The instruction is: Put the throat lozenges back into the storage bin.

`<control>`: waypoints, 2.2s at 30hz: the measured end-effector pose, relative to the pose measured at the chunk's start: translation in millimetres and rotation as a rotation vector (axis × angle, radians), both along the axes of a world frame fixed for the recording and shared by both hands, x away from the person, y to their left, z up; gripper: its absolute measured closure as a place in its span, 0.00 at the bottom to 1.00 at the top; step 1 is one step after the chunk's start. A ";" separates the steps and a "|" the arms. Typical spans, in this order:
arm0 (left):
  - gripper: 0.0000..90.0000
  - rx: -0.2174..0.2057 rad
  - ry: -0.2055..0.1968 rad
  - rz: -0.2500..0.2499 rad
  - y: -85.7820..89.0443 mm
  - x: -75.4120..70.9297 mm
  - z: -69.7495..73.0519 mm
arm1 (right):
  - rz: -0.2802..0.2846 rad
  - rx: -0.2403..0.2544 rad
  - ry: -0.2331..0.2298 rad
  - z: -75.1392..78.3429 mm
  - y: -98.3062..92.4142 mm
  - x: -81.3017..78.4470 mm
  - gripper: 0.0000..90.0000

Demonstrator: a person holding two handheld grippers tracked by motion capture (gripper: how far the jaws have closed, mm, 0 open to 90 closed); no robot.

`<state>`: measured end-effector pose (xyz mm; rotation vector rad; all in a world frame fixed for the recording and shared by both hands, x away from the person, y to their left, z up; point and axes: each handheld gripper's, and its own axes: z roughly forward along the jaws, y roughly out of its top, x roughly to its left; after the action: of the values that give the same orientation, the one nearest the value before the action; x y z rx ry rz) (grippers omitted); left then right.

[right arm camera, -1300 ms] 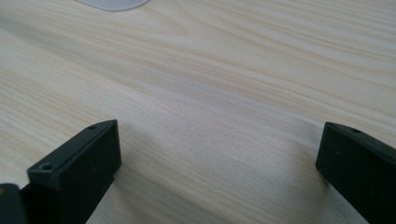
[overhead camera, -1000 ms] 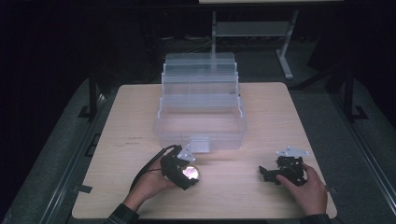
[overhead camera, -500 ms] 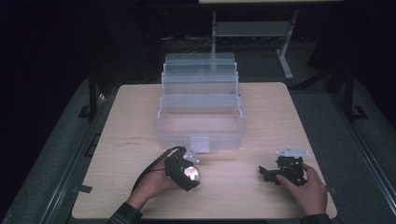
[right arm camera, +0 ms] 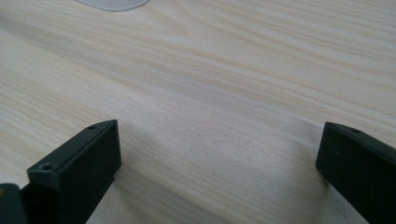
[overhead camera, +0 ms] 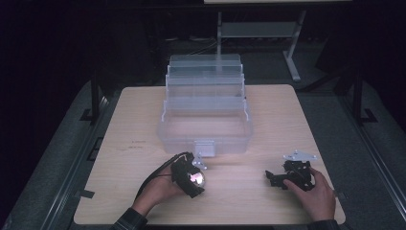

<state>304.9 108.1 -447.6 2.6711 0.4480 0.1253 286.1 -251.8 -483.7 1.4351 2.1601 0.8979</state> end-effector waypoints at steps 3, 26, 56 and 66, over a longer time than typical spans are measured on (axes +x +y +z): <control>0.18 0.005 0.000 -0.002 0.0 -0.3 -0.1 | 0.000 0.000 0.000 0.0 0.0 0.0 0.00; 0.22 0.016 0.016 0.002 2.0 -0.3 3.6 | 0.000 0.000 0.000 0.0 0.0 0.0 0.00; 0.22 -0.021 0.016 0.008 4.9 -0.6 30.1 | 0.000 0.000 0.000 0.0 -0.1 0.0 0.00; 0.22 -0.030 0.011 0.017 6.5 1.2 37.8 | 0.000 0.000 0.001 0.0 0.0 -0.1 0.00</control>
<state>306.1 114.6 -409.8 2.6400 0.4719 0.1081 286.0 -251.9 -483.7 1.4353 2.1607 0.8972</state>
